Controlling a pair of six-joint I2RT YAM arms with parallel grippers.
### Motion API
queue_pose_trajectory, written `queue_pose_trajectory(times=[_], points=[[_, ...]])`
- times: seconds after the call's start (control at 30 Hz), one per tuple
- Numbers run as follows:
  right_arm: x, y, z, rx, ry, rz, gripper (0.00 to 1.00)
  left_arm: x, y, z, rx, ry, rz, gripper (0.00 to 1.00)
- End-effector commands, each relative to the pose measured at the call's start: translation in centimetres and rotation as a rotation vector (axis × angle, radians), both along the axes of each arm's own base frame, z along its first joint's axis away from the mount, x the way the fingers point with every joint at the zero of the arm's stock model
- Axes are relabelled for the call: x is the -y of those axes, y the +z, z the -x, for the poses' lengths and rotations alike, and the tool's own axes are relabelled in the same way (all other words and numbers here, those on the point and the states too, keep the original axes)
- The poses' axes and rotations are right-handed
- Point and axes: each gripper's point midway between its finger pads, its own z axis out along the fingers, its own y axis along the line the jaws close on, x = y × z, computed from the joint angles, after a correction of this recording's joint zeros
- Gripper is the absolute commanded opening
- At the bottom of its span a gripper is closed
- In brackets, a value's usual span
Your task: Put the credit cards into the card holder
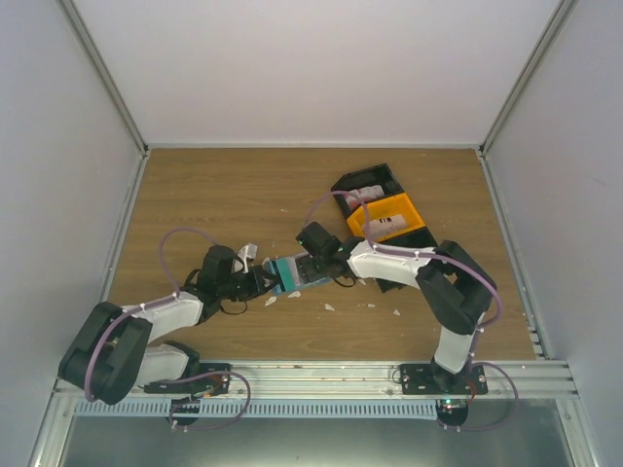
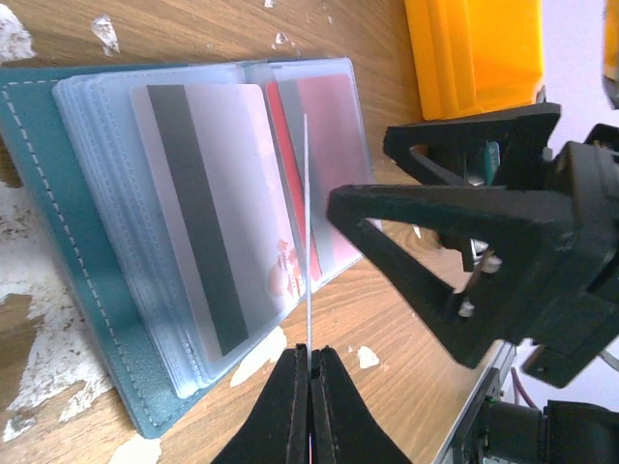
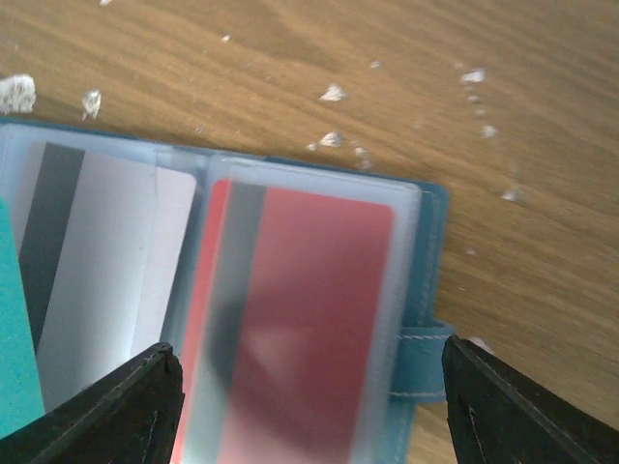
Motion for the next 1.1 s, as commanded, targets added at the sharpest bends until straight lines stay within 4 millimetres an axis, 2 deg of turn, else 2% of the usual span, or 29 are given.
queue_pose_trajectory(times=[0.0, 0.1, 0.3, 0.57, 0.73, 1.07], points=[[1.2, 1.9, -0.7, 0.028, -0.086, -0.053, 0.73, 0.8, 2.0, -1.5, 0.064, 0.001, 0.071, 0.0], [1.5, 1.5, -0.6, 0.009, -0.088, -0.066, 0.73, 1.0, 1.7, -1.8, 0.048, 0.015, 0.087, 0.0], [2.8, -0.5, -0.3, -0.036, -0.11, -0.007, 0.63, 1.2, 1.1, -2.4, 0.031, 0.038, 0.114, 0.0], [3.9, -2.1, 0.1, -0.086, -0.122, 0.019, 0.51, 1.7, 0.4, -2.9, 0.023, 0.049, 0.137, 0.0], [4.6, -2.7, 0.1, -0.101, -0.123, 0.019, 0.48, 2.0, -0.6, -2.6, 0.003, 0.053, 0.147, 0.0], [4.6, -3.6, 0.6, -0.152, -0.105, -0.018, 0.44, 2.7, -2.1, -1.9, -0.037, 0.026, 0.164, 0.0]])
